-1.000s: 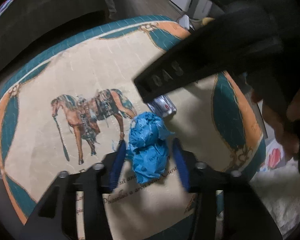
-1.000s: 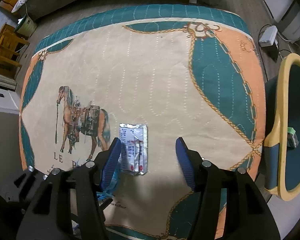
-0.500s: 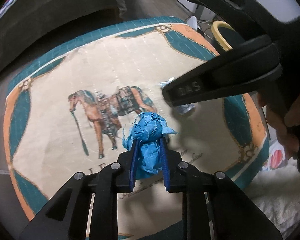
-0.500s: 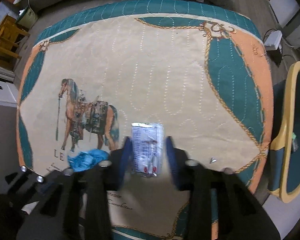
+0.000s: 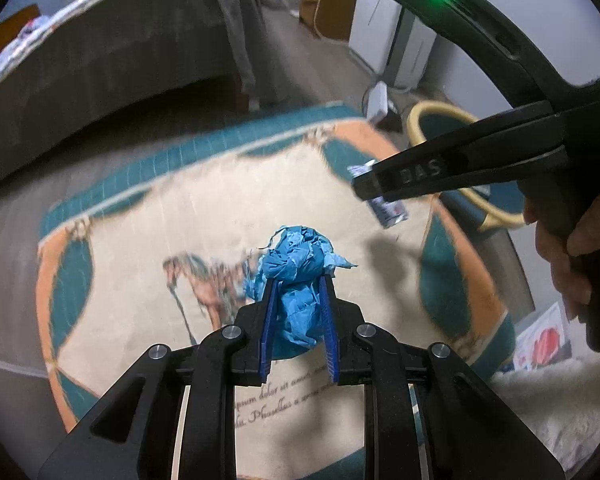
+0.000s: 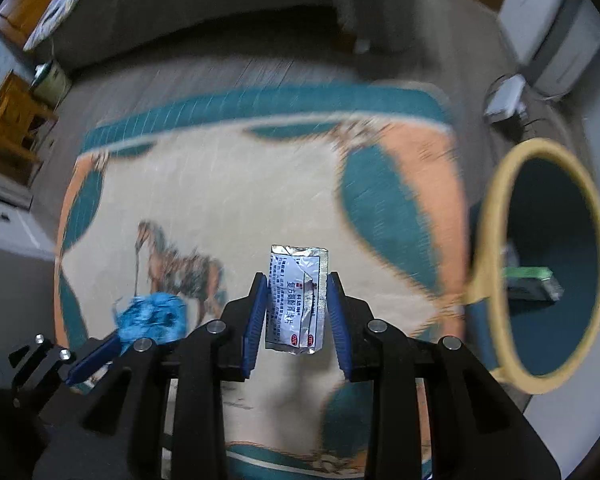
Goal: Collect trash
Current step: 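Carry the blue mask and medicine packet over the bin and open both tools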
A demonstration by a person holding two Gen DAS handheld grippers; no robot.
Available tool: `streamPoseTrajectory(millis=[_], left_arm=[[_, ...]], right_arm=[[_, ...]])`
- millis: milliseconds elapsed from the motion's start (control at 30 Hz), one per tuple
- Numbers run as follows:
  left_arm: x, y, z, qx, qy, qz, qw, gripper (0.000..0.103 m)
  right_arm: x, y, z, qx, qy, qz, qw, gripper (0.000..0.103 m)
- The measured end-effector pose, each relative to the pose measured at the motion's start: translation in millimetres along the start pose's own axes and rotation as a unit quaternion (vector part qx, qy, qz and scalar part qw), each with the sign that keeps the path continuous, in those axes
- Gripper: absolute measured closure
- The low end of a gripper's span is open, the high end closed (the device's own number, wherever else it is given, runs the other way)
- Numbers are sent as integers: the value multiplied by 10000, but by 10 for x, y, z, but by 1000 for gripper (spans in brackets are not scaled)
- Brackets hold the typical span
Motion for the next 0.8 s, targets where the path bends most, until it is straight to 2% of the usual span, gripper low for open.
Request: streamPoseTrajectory(millis=[167, 400, 567, 800], left_arm=[[90, -153, 214, 349, 80, 110, 9993, 81], [207, -335, 481, 726, 247, 250, 9967, 81], [294, -399, 672, 926, 274, 250, 9950, 81], [514, -383, 850, 1048, 412, 218, 9934, 81]], right_arm=[[379, -440, 208, 636, 158, -217, 9976, 73], [680, -886, 334, 1208, 363, -189, 9918, 73], [891, -1083, 382, 1434, 478, -160, 9884, 73], [1119, -1124, 374, 1532, 572, -218, 9863, 73]])
Point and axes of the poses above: each gripper's, at about its wrist camera, not at the fingertips, and y roughly the way its jaws point, x to its right, z to its top, the point moved 10 cm from there along y, roughly the way its jaws point, and after that the axes turned 5 degrees about y, right-handed, at the moved point
